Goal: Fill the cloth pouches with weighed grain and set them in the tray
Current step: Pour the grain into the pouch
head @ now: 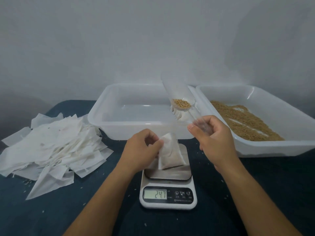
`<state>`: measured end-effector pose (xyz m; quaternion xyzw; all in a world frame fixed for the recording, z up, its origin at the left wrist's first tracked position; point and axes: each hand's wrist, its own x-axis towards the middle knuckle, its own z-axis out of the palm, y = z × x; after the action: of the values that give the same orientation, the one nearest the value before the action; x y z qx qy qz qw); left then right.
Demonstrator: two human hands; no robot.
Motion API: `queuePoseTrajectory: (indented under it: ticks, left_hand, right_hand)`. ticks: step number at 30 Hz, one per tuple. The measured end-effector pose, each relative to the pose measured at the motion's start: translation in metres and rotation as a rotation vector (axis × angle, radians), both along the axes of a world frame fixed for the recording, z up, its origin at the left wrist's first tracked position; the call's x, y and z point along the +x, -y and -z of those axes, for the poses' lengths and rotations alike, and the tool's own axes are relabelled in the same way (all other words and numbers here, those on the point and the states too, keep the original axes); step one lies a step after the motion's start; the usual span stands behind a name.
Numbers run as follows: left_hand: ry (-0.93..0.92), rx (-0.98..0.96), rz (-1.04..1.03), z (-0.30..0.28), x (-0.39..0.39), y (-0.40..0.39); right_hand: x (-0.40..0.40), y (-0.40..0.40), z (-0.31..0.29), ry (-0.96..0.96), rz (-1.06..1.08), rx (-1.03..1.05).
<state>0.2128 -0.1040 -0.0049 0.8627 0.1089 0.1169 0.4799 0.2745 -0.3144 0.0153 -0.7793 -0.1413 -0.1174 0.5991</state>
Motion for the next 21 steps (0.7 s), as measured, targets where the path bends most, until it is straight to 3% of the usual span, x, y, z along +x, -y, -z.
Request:
queuePoseTrajectory:
  ticks: [7, 16, 21]
  left_hand:
    - [-0.034, -0.173, 0.022, -0.010, 0.000, 0.011]
    - [-0.034, -0.012, 0.180, -0.035, -0.003, 0.014]
    - [0.104, 0.190, 0.317, -0.078, 0.000, 0.021]
  right_hand:
    - [0.001, 0.006, -0.005, 0.024, 0.029, 0.031]
    - [0.006, 0.015, -0.009, 0.029, 0.076, 0.090]
    - [0.007, 0.023, -0.016, 0.043, 0.126, 0.129]
